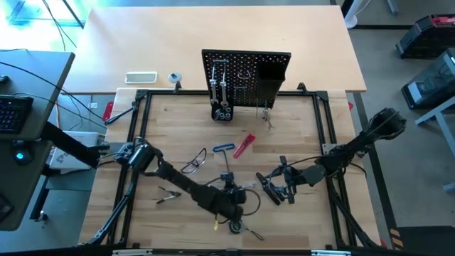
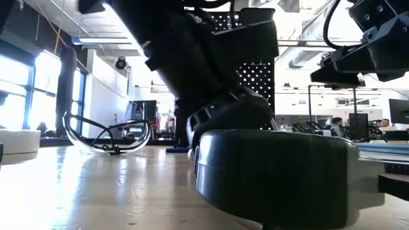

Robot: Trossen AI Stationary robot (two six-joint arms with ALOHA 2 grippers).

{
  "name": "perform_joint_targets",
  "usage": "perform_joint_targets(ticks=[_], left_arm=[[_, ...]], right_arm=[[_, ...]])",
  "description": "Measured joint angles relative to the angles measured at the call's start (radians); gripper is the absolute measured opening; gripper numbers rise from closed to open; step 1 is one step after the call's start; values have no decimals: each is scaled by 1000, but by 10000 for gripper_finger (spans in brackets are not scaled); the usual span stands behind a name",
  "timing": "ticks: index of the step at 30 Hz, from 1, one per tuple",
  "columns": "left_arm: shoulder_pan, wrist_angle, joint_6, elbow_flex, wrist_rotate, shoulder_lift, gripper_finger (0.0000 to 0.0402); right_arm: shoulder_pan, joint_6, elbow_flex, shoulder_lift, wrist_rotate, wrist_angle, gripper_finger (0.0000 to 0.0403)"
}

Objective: Hang tools onto peg board
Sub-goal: Hang the wrench onto the peg board

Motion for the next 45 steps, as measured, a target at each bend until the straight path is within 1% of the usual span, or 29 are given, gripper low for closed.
perform_joint_targets(ticks=[6, 8, 11, 16, 22, 27, 29, 34, 36, 38, 45], left_arm=[[25, -5, 111, 54, 43, 0, 1], [31, -6, 143, 71, 58, 0, 1], [46, -10, 173, 97, 104, -1, 1], [67, -28, 210, 129, 113, -1, 1], [72, -95, 236, 183, 124, -3, 1], [72, -133, 260, 233, 123, -5, 1], [72, -158, 262, 245, 123, -6, 1], [72, -161, 285, 262, 125, -6, 0], [72, -157, 287, 264, 140, -6, 0], [72, -159, 287, 264, 154, -6, 0], [72, -179, 285, 265, 165, -6, 0]], right_arm=[[0, 16, 0, 0, -2, -46, 200], [0, 15, 20, 1, -17, -86, 200], [0, -1, 97, 2, -20, -236, 200], [-4, -2, 269, 60, -16, -509, 200], [-14, 24, 406, 179, -13, -669, 200], [-41, 54, 445, 260, -6, -715, 200], [-49, 61, 454, 276, 2, -714, 200], [-55, 48, 484, 313, 8, -712, 196], [-55, 43, 495, 324, 11, -710, 183], [-57, 42, 499, 330, 13, -713, 158], [-61, 34, 502, 333, 17, -715, 33]])
